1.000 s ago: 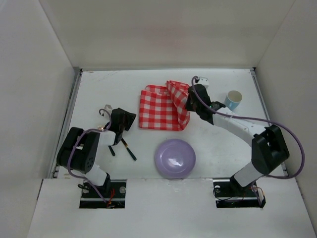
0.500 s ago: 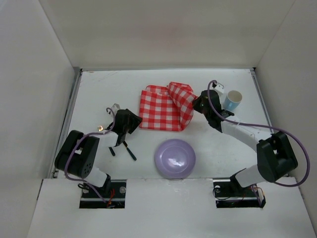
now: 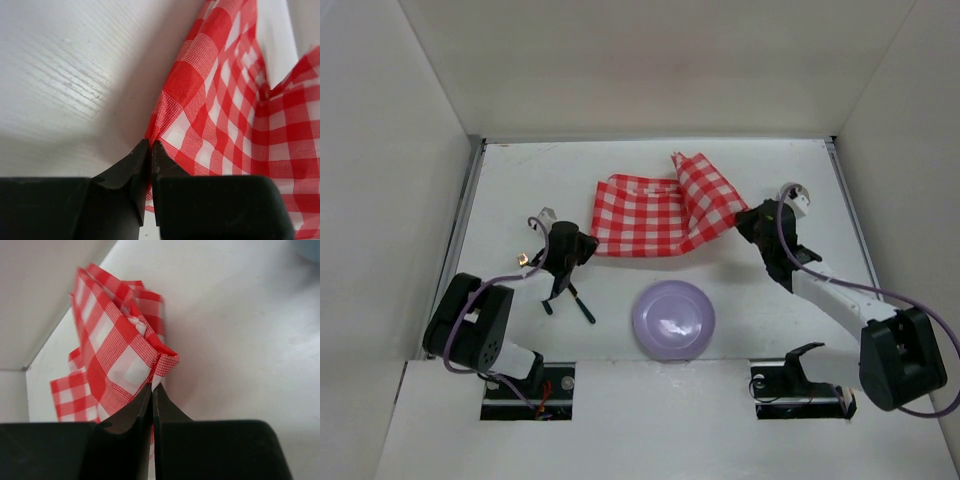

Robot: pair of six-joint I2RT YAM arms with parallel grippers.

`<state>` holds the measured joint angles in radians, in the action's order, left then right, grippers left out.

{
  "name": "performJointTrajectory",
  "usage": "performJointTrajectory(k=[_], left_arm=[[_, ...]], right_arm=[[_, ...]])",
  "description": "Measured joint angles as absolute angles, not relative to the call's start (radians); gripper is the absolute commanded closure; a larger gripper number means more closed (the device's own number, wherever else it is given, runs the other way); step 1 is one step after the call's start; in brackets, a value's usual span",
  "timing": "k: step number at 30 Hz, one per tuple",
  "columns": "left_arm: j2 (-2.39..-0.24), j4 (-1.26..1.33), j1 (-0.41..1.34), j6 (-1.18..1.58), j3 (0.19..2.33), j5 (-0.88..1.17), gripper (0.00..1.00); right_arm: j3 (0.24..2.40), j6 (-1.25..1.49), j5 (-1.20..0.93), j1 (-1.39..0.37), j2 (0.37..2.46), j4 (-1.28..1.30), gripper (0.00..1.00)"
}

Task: Set the dinner table for one person

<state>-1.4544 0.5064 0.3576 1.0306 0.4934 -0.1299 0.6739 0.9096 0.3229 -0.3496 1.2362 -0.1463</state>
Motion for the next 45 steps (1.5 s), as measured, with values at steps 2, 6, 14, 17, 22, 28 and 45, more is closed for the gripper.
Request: performJointTrajectory(k=[2, 6, 14, 17, 22, 28, 45], left_arm=[[-1.407, 0.511, 0.358, 1.031, 0.464, -0.148, 0.96], [-1.374, 0.518, 0.354, 1.032, 0.415, -0.16, 0.96], [-1.305, 0.509, 0.315, 1.033, 0.359, -0.166, 0.94], [-1.283, 0.51, 0.311, 1.031, 0.359, -0.181, 0.86], [-1.269, 0.506, 0.327, 1.018, 0.359, -0.19, 0.66], [-1.094, 0.448, 0.316, 0.991, 0.339, -0.196, 0.65], [-1.325, 0.437, 0.671, 0.94, 0.441, -0.185, 0.72]], right_arm=[[0.595, 0.95, 0.334, -0.334, 1.188, -0.151, 0.9], [0.466, 1.01, 0.341, -0.329, 1.153, -0.135, 0.85], [0.426, 1.052, 0.345, -0.347, 1.108, -0.019, 0.79], [0.426, 1.048, 0.373, -0.359, 1.034, 0.031, 0.64], [0.427, 1.0, 0.414, -0.364, 0.933, 0.117, 0.47], [0.458, 0.929, 0.426, -0.413, 0.916, 0.175, 0.65], [0.518, 0.85, 0.421, -0.838, 1.076, 0.302, 0.45]])
